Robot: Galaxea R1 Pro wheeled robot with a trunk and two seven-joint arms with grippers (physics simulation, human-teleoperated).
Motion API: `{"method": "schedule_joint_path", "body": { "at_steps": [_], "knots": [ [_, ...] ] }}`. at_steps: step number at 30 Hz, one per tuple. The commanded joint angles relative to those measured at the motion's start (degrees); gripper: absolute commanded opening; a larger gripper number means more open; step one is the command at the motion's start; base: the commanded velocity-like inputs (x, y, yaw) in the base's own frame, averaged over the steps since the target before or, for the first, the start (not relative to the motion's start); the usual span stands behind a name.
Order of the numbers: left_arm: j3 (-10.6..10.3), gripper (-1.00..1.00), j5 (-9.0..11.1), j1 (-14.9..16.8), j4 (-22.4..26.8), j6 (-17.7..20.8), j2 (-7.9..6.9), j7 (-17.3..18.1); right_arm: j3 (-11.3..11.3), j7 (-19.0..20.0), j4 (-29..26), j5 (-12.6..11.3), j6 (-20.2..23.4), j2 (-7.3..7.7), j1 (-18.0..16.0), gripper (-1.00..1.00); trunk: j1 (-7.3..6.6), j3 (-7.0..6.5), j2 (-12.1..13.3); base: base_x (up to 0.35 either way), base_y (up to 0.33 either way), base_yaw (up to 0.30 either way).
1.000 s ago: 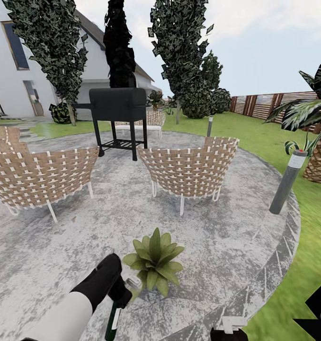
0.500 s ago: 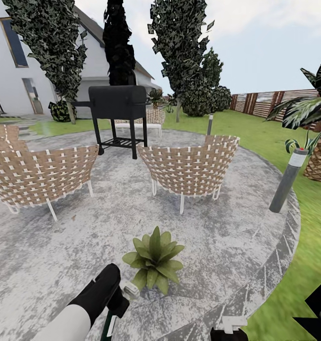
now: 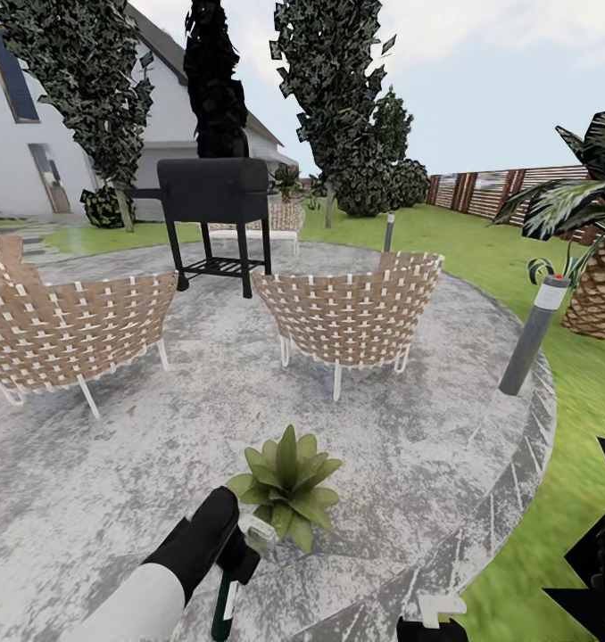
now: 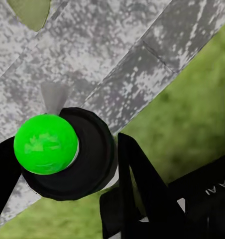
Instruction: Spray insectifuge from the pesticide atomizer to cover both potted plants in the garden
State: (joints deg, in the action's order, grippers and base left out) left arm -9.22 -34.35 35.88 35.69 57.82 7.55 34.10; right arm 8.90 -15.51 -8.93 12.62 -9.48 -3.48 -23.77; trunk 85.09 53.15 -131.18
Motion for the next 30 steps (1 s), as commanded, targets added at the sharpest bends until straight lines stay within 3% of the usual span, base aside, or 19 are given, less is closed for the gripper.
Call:
{"method": "schedule_joint_path", "body": {
  "at_steps": [1,5,8,15,19,22,30],
  "knots": [
    [-0.1,-1.0,-0.7,0.7,0.0,0.2,0.45,0.7,0.5,-0.1,0.1,0.6,-0.2,-0.04,0.0,1.0,-0.01,0.06,0.0,0.0,0.0,0.0],
    [0.0,-1.0,-0.5,5.1,-0.9,0.7,2.16,0.9,0.5,-0.1,0.1,0.6,-0.2,-0.04,0.0,1.0,-0.01,0.06,0.0,0.0,0.0,0.0],
    [0.0,-1.0,-0.6,6.0,-1.0,0.9,2.45,0.9,0.5,-0.1,0.1,0.6,-0.2,-0.04,0.0,1.0,-0.01,0.06,0.0,0.0,0.0,0.0],
    [-0.7,-1.0,-1.2,5.0,-2.8,0.5,1.98,0.6,0.5,-0.1,0.1,0.5,-0.2,-0.04,0.0,1.0,-0.01,0.21,0.0,0.0,0.0,0.0],
    [-1.3,-1.0,-1.8,1.9,-2.4,0.1,1.71,0.4,0.5,-0.1,0.1,0.5,-0.1,-0.04,0.0,1.0,-0.01,0.49,0.0,0.0,0.0,0.0],
    [-1.5,-1.0,-1.9,1.3,-2.2,0.0,1.68,0.4,0.6,-0.2,0.0,0.5,-0.1,-0.02,0.0,1.0,-0.01,0.69,0.0,0.0,0.0,0.0],
    [-1.3,-1.0,-1.9,1.7,-2.1,0.2,1.83,0.4,0.6,-0.2,-0.1,0.5,-0.1,0.05,0.0,1.0,1.75,2.27,-3.2,0.0,0.0,0.0]
  ]
}}
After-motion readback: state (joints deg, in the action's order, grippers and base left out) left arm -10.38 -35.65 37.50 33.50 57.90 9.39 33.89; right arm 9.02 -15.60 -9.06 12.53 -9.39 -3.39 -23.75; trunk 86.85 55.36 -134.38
